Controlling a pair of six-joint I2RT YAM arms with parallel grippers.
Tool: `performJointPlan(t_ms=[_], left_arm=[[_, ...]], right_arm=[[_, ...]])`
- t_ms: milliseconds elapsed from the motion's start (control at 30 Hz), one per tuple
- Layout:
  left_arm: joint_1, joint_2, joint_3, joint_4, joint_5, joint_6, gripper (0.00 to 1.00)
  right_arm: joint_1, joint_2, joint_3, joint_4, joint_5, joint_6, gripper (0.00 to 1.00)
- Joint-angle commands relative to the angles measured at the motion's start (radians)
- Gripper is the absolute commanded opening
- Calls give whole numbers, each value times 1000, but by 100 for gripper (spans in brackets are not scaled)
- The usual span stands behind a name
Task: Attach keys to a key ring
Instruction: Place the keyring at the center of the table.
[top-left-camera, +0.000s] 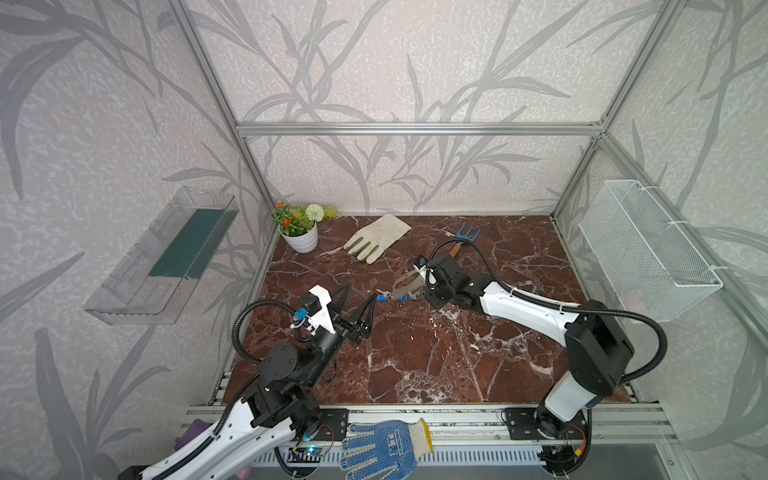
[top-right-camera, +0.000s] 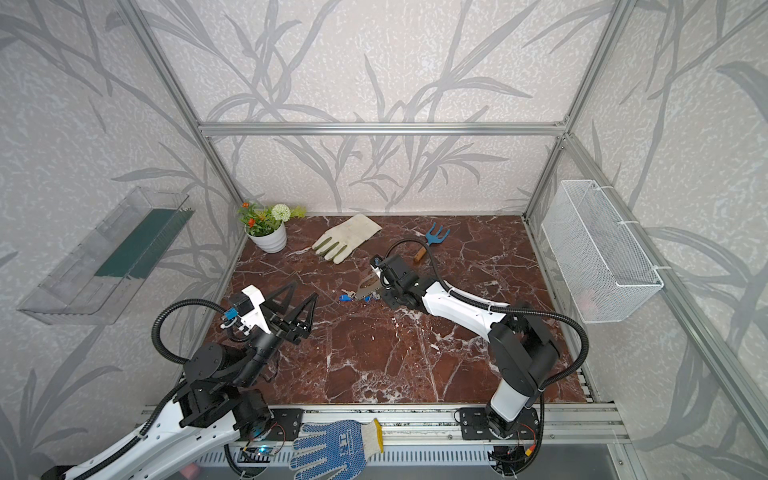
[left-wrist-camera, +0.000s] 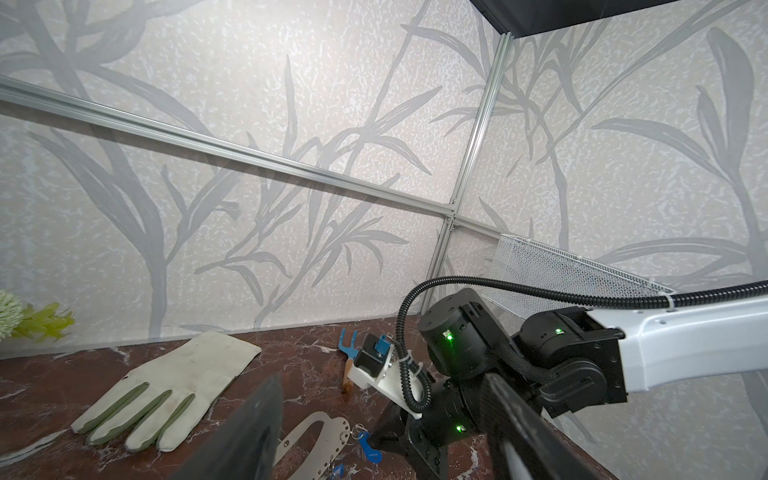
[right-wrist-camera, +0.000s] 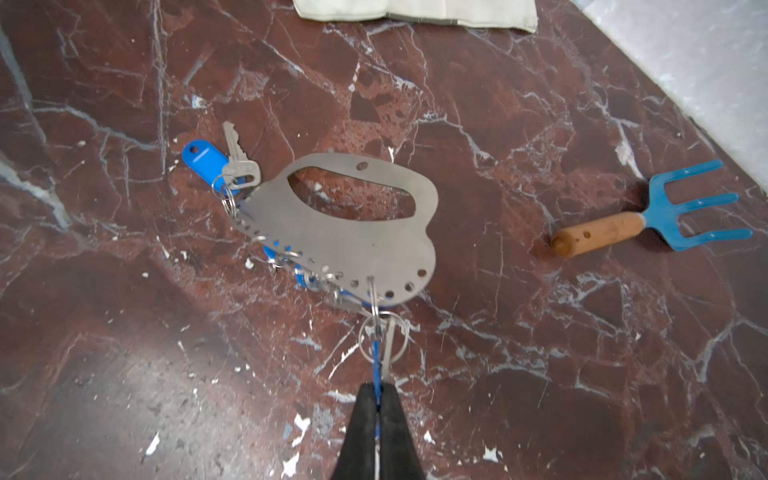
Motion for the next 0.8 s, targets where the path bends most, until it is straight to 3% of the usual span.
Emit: performJointPlan(t_ms=[0,467,633,767], left_arm=[[-5,0,-10,13,-19,13,76],[-7,3,-19,24,-22,11,76],[-7,11,-16,19,-28,15,76],[-6,23,-11,7,-43,23,76]], right_arm=[[4,-55,-45,-41,-9,16,0],[4,25,-49,-278,109,65,0],[4,21,-67,-278,133,93,25],[4,-27,-108,-258,148,113,33]])
